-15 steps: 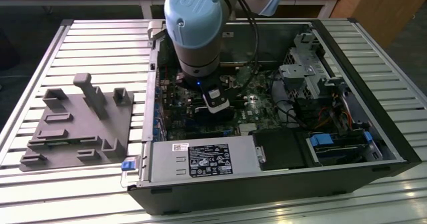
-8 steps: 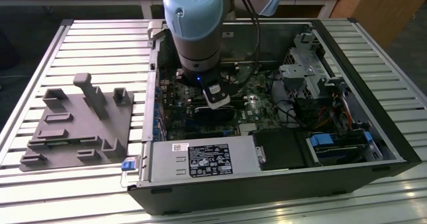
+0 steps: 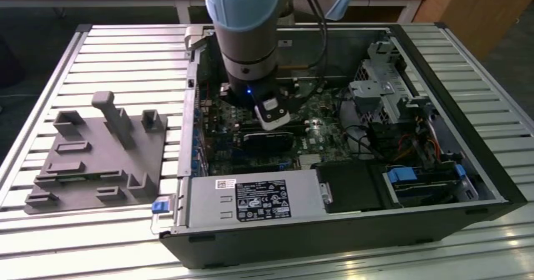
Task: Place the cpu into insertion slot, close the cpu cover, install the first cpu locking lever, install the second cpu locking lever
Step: 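Install the second cpu locking lever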
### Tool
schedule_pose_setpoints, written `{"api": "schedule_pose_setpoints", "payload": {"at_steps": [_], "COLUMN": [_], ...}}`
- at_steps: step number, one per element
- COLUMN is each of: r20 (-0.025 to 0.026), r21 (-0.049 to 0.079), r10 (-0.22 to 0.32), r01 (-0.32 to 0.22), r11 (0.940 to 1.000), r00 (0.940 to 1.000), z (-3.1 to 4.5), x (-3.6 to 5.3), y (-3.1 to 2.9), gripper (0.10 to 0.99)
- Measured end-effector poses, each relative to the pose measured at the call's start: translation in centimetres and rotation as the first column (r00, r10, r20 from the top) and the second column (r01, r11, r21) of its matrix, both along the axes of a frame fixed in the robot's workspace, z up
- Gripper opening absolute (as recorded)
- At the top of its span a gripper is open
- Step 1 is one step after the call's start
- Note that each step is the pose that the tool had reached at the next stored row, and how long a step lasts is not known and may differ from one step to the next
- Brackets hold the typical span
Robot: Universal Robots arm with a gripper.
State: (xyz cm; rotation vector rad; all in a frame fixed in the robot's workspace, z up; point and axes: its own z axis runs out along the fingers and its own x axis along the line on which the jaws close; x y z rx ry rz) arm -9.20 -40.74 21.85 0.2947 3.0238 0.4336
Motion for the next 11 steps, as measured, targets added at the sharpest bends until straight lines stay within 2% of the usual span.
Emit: {"api": "schedule_pose_setpoints", "payload": {"at_steps": [5, 11], "r20": [0.0001, 0.0001], "r21": [-0.030, -0.037], "r10": [-0.006, -0.013], "r01": [0.006, 0.013], "r11": [0.9995, 0.9992], "r00": [1.0000, 0.9999], "z": [0.23, 0.23], "x": [0.44, 1.70], "y": [0.01, 0.02], "gripper": [0.106, 0.106]}}
